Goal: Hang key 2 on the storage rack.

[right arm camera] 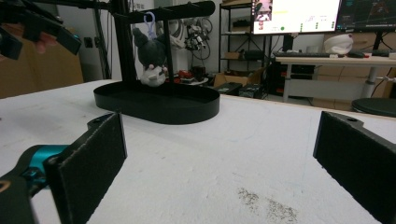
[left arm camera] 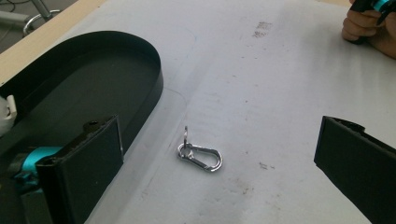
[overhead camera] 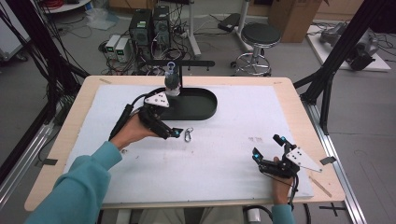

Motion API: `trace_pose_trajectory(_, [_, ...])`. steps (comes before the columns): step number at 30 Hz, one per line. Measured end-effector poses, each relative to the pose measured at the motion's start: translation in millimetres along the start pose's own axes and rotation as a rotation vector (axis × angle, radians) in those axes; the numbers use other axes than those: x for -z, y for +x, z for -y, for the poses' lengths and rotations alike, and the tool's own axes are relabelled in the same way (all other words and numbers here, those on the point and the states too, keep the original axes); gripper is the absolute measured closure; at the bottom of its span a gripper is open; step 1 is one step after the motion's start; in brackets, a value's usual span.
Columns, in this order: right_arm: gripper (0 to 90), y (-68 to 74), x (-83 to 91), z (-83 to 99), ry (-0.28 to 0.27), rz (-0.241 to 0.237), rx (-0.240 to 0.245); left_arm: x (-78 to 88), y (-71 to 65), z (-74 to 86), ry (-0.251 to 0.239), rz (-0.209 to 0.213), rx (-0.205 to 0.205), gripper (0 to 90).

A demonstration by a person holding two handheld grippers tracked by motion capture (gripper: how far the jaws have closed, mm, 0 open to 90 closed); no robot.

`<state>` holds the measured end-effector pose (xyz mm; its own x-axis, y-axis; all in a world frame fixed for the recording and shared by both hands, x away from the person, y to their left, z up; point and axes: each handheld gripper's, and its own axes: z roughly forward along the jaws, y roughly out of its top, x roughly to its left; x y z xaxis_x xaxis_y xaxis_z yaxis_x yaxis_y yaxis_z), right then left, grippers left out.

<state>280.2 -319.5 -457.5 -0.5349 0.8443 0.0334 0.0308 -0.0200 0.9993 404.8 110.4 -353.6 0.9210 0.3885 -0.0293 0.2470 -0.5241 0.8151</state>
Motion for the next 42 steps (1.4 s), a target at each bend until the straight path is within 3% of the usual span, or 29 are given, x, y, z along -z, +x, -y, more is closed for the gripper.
trace_pose_trajectory(5, [1.8,0.1,0.1,0.0,0.002,0.000,-0.002,-14.3,4.7,-8.4,0.042,-0.003,-0.019,1.7])
trace_pose_trajectory(11, [1.8,0.1,0.1,0.0,0.000,0.000,-0.001,-31.8,8.5,-13.4,0.074,0.024,-0.028,1.7])
trace_pose_trajectory(21, [1.8,0.1,0.3,0.1,0.000,0.000,0.002,-53.5,10.4,-8.1,0.137,0.038,-0.034,1.7])
trace_pose_trajectory(24, [1.9,0.1,0.2,0.0,0.000,0.000,0.002,-58.2,11.7,-5.9,0.166,0.039,-0.018,1.7])
trace_pose_trajectory(38, [1.8,0.1,0.4,0.0,0.001,0.000,0.004,-78.6,13.1,2.7,0.253,0.007,-0.016,2.1])
trace_pose_trajectory(42, [1.8,0.0,0.2,0.1,-0.002,-0.001,0.005,-82.6,12.5,4.8,0.288,-0.040,-0.014,11.5])
